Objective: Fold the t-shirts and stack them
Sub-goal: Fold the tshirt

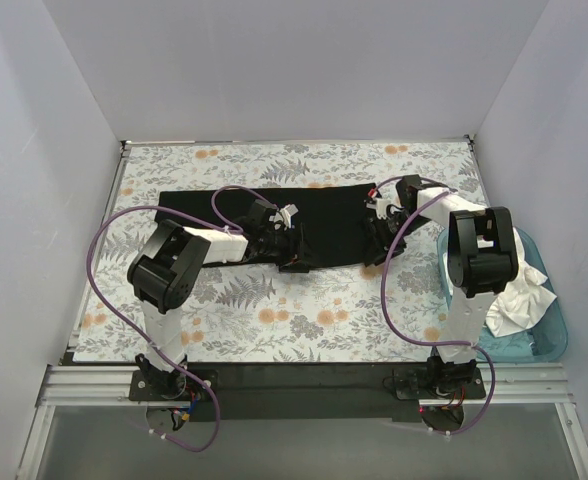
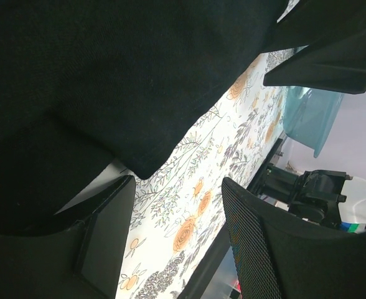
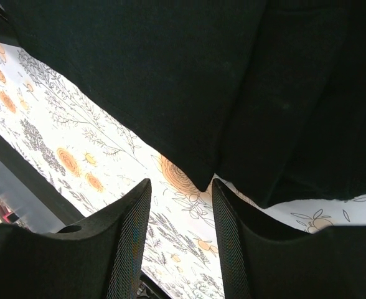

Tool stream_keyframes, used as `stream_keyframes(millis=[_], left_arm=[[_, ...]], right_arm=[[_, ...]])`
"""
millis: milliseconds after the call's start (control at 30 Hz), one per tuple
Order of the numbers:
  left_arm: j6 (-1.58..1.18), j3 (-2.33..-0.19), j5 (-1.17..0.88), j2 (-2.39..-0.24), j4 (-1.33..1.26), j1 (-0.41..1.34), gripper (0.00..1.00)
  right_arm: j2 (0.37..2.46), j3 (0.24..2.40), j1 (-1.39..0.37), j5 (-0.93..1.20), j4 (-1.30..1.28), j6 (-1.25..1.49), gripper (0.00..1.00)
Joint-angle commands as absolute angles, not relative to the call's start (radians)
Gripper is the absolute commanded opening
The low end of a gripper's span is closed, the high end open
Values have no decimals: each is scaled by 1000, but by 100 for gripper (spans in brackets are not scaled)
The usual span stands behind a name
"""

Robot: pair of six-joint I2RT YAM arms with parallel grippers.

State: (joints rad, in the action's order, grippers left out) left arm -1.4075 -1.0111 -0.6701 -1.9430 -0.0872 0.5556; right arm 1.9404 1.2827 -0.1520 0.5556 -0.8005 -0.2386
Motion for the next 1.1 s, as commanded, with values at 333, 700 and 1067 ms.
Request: stream_keyframes(millis=[333, 700, 1067], left_arm=[[-1404, -1023, -632, -1982, -64, 560, 53], [-1417, -1063, -686, -2000, -60, 560, 14], [-1446, -1069, -713, -1894, -90, 548, 0]], right_arm=[[1968, 1353, -169, 589, -776, -230, 37], [1930, 1381, -170, 607, -747, -239, 1], [1963, 1597, -176, 624, -752, -261, 1]])
